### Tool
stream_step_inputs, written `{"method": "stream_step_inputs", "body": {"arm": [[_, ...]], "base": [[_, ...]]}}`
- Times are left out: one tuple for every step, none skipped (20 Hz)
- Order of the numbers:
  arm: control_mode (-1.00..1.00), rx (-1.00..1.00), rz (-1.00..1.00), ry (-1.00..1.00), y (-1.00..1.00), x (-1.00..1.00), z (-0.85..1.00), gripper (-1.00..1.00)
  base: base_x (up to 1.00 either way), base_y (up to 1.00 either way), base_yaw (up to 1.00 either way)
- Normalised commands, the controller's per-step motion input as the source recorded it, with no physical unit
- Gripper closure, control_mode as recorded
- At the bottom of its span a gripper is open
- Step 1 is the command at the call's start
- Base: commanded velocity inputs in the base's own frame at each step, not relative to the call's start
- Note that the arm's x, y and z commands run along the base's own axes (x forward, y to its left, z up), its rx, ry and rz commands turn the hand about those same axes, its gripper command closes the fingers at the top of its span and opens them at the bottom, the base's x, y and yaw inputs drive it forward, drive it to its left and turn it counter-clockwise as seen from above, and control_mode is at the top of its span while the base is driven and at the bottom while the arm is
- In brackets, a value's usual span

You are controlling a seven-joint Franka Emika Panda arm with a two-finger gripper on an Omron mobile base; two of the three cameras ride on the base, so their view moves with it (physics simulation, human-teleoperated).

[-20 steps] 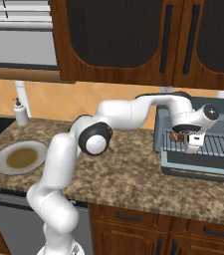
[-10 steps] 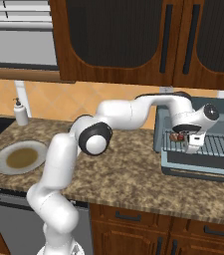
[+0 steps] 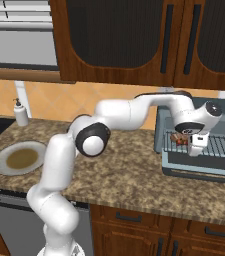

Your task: Pick up the kebab skewer and baguette bread, and place them inside the toaster oven. Close the toaster oven door and start by setting the timer.

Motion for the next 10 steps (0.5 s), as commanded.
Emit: {"method": "stream_step_inputs", "body": {"arm": [[-1.00,-0.06,0.00,0.09,0.00,-0.33,0.00,-1.00],[-1.00,-0.07,0.00,0.10,0.00,-0.33,0.00,-1.00],[-1.00,-0.09,0.00,0.06,0.00,-0.38,0.00,-1.00],[-1.00,-0.11,0.00,0.03,0.00,-0.49,0.00,-1.00],[-1.00,-0.13,0.00,0.01,0.00,-0.42,0.00,-1.00],[-1.00,-0.13,0.10,0.00,0.00,-0.44,0.00,-1.00],[-1.00,-0.13,0.14,0.00,-0.01,-0.45,0.00,-1.00],[-1.00,-0.15,0.21,0.00,-0.04,-0.44,0.00,-1.00],[-1.00,-0.15,0.24,0.00,-0.03,-0.44,0.00,-1.00],[-1.00,-0.15,0.25,0.00,-0.06,-0.43,0.00,-1.00]], "base": [[0.00,0.00,0.00],[0.00,0.00,0.00],[0.00,0.00,0.00],[0.00,0.00,0.00],[0.00,0.00,0.00],[0.00,0.00,0.00],[0.00,0.00,0.00],[0.00,0.00,0.00],[0.00,0.00,0.00],[0.00,0.00,0.00]]}}
